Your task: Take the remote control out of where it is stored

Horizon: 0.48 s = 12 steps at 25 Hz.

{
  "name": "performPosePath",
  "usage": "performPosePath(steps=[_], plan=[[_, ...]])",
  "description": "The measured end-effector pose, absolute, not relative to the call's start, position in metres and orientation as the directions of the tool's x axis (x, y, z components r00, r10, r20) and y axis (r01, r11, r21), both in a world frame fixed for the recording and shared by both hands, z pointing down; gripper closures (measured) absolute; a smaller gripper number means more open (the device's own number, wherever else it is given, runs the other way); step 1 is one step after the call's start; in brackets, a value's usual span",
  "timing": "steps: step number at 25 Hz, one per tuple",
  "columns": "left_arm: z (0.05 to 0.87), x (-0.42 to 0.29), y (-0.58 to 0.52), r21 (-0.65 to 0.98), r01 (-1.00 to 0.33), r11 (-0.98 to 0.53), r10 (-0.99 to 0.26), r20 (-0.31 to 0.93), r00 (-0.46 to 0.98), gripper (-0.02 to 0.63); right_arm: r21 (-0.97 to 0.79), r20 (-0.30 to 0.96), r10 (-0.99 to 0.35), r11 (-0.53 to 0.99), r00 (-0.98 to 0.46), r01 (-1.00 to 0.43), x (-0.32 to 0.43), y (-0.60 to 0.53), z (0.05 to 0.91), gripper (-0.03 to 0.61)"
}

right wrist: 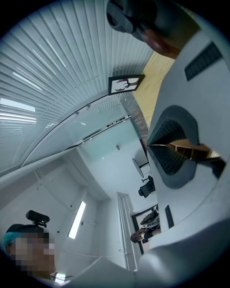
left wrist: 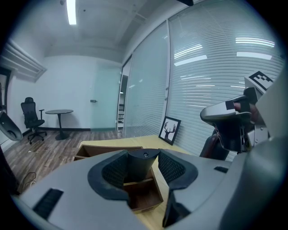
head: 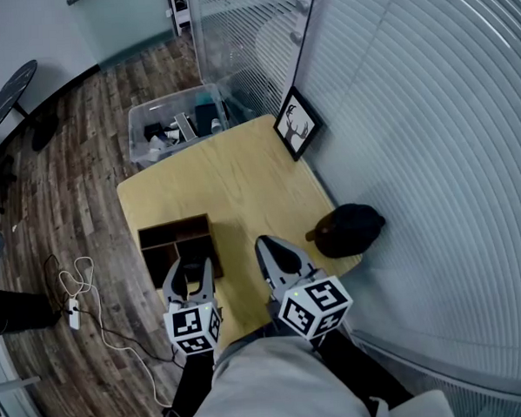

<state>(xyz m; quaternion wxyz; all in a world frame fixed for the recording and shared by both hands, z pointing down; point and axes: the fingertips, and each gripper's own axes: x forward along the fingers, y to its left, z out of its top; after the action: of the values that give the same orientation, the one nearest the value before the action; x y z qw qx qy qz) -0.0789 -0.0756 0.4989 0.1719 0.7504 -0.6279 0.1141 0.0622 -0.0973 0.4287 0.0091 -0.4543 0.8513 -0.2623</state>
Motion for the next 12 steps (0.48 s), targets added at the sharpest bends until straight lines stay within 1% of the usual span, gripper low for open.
performPosePath(steps=[12], plan=[[0.4974,-0.0816,-0.074,0.114,-0.982,-0.151,-0.905,0.384,0.184,0.399,-0.46,0.221,-0.781,0.444,-0.584,-0.769,0.0618,-0.0952,0.4322,0.574]])
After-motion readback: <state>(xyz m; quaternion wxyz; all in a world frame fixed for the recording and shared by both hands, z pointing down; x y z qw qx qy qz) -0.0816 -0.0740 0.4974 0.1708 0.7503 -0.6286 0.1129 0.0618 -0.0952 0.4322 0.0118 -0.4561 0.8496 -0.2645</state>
